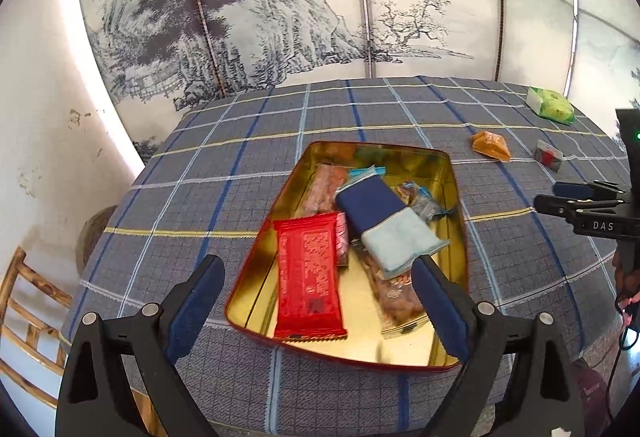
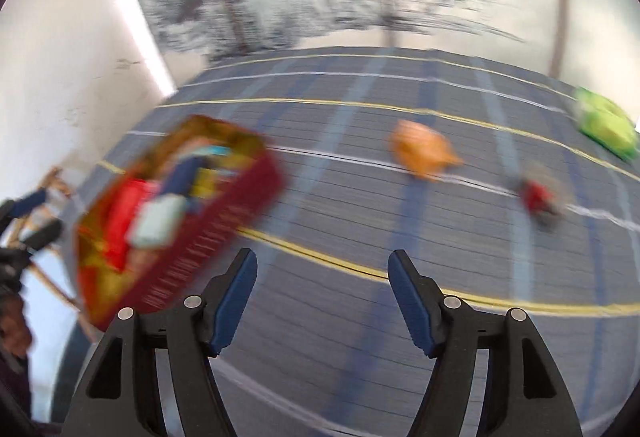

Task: Organize snacks
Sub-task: 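Grasp the orange snack pack with left gripper while right gripper moves to the grey block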

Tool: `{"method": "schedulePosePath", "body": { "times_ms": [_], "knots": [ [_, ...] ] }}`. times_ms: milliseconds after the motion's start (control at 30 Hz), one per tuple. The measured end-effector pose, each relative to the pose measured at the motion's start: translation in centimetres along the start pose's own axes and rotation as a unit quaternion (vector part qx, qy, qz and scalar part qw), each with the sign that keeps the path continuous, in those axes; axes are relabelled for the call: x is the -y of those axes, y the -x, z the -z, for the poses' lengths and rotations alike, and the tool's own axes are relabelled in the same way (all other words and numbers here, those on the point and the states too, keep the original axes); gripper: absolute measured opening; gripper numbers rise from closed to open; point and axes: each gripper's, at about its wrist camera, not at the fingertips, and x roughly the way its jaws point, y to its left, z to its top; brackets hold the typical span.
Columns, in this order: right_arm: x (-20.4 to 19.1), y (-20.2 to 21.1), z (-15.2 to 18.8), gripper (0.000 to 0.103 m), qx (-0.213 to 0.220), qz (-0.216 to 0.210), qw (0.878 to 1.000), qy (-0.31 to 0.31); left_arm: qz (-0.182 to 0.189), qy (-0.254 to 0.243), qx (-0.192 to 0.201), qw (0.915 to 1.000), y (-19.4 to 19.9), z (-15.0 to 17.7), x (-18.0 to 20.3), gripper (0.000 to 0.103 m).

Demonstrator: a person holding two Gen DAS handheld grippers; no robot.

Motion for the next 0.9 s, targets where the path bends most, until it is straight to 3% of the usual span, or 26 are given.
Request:
{"method": "schedulePosePath", "body": {
  "times_ms": [133, 267, 433, 567, 700, 833, 900],
  "knots": [
    [6.3, 0.9, 1.2, 0.073, 0.003, 0.052, 0.998, -0.040, 0.024, -0.021, -0.006, 0.9995, -0.1, -1.7, 2.1, 0.093],
    [11.9, 1.9, 2.2, 0.075, 0.011, 0.074, 0.993, -0.090, 0.083, -0.039, -0.030, 0.9953, -0.9, -4.2, 5.0, 0.093],
    [15.8, 2.5, 2.9, 0.078, 0.024, 0.080, 0.990, -0.117, 0.175, -0.028, -0.080, 0.9810, -3.9, -8.5, 9.3, 0.093],
    [17.5, 2.3, 3.5, 0.079, 0.028, 0.054, 0.988, -0.144, 0.221, 0.010, -0.128, 0.9667, -8.3, -12.1, 13.2, 0.093],
    [17.7, 2.7, 3.9, 0.080, 0.048, 0.034, 0.987, -0.150, 0.218, -0.006, -0.146, 0.9650, -13.0, -14.5, 17.2, 0.092],
    [16.7, 2.9, 3.9, 0.080, 0.055, 0.023, 0.990, -0.127, 0.189, -0.063, -0.158, 0.9672, -17.5, -15.7, 20.5, 0.090],
    [16.2, 2.7, 3.9, 0.080, 0.052, 0.016, 0.992, -0.117, 0.181, -0.067, -0.172, 0.9660, -19.5, -15.8, 21.4, 0.090]
  ]
}}
